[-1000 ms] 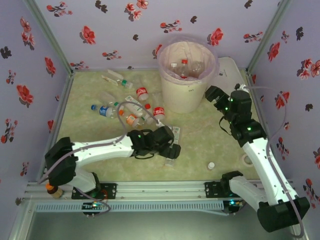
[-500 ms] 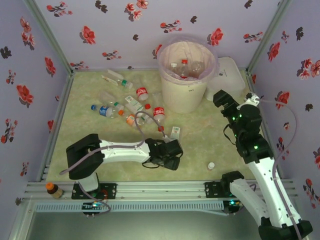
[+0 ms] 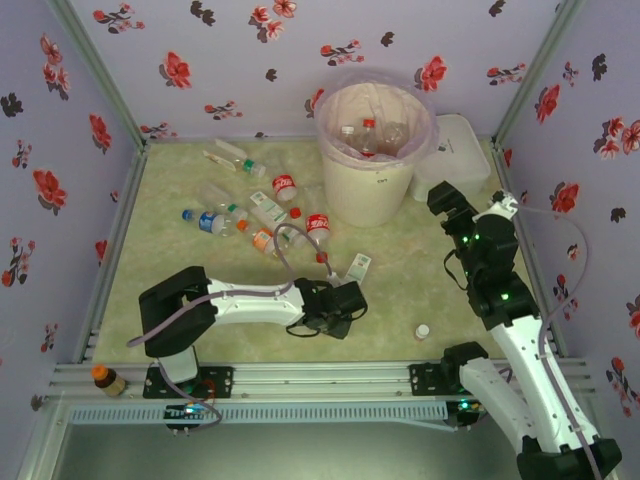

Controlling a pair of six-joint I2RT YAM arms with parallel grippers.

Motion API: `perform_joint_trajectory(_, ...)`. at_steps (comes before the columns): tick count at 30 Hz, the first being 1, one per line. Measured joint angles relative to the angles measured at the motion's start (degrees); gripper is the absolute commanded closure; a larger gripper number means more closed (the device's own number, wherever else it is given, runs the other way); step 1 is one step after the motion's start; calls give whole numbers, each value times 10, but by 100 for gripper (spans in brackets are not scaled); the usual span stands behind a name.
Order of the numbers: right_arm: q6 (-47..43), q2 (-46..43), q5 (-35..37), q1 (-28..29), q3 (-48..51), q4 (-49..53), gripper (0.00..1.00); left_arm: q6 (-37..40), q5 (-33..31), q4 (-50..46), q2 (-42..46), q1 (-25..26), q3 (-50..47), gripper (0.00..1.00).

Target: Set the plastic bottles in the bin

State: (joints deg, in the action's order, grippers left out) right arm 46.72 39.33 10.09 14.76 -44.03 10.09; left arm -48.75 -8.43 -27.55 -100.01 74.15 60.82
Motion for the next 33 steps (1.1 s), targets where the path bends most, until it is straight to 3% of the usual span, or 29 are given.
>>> perform_joint_trajectory(5, -14, 16, -44, 0, -8, -5, 1, 30, -26, 5, 46, 0, -3, 83)
perform_joint_trajectory(12, -40, 40, -154, 4, -36, -38, 1, 85, -75, 71, 203, -18, -87, 100)
perform_joint_trajectory(19, -92, 142, -266, 63, -185, 33, 1, 130, -92, 141, 374, -87, -200, 100)
perform_joint_trajectory(24, -112, 179, -317, 119, -206, 53, 2, 170, -82, 204, 471, -119, -259, 100)
perform_joint_trajectory(33, -139, 306, -360, 224, -236, 48, 1, 190, -41, 229, 499, -122, -273, 100)
